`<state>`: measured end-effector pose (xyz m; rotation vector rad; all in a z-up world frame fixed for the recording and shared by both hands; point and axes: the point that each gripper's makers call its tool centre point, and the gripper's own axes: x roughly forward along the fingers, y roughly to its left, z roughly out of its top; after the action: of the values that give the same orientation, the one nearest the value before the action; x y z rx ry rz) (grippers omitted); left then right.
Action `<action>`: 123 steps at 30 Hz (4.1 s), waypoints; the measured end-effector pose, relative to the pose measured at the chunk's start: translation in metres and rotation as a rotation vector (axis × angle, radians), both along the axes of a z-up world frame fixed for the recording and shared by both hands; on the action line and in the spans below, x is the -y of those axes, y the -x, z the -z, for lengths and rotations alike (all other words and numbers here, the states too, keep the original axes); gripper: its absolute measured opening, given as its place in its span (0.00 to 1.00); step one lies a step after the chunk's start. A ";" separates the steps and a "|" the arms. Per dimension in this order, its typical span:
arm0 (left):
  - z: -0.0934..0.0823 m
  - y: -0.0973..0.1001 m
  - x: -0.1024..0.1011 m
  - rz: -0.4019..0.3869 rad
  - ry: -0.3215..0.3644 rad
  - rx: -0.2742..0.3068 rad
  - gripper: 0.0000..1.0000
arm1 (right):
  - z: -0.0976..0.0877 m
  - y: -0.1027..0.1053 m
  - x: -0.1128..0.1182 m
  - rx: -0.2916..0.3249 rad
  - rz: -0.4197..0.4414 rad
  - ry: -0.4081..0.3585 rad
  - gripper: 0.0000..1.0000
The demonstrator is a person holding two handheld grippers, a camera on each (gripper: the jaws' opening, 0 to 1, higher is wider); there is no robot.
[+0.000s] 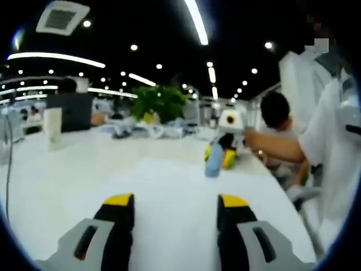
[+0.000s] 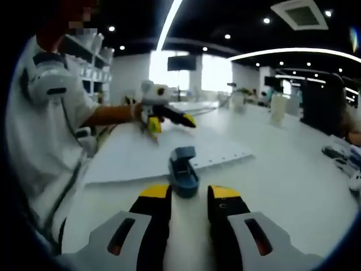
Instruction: Pick up the paper insert the paper into the punch align the paper edges press the punch to punch holes
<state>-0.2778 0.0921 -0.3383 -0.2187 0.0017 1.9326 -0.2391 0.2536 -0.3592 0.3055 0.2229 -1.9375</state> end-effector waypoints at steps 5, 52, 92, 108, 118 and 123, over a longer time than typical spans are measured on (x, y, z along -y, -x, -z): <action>-0.007 -0.019 -0.033 0.070 0.072 -0.073 0.55 | -0.014 0.003 -0.027 -0.060 0.214 -0.019 0.29; 0.022 -0.009 -0.176 0.296 0.125 -0.121 0.36 | -0.078 -0.027 -0.043 -0.128 0.723 0.323 0.18; 0.026 -0.026 -0.176 0.283 0.138 -0.123 0.26 | -0.036 0.040 0.009 -0.121 0.882 0.187 0.02; 0.027 -0.034 -0.176 0.283 0.139 -0.118 0.26 | -0.015 0.039 0.006 -0.001 0.897 0.194 0.02; 0.026 -0.027 -0.176 0.283 0.139 -0.120 0.26 | -0.061 0.039 0.029 -0.207 0.788 0.190 0.04; 0.025 -0.028 -0.176 0.282 0.139 -0.126 0.26 | -0.066 0.055 -0.031 -0.247 0.917 0.203 0.04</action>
<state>-0.2498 0.2680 -0.3630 -0.1782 0.2397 1.6632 -0.2942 0.2846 -0.2929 0.0134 0.0348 -2.8845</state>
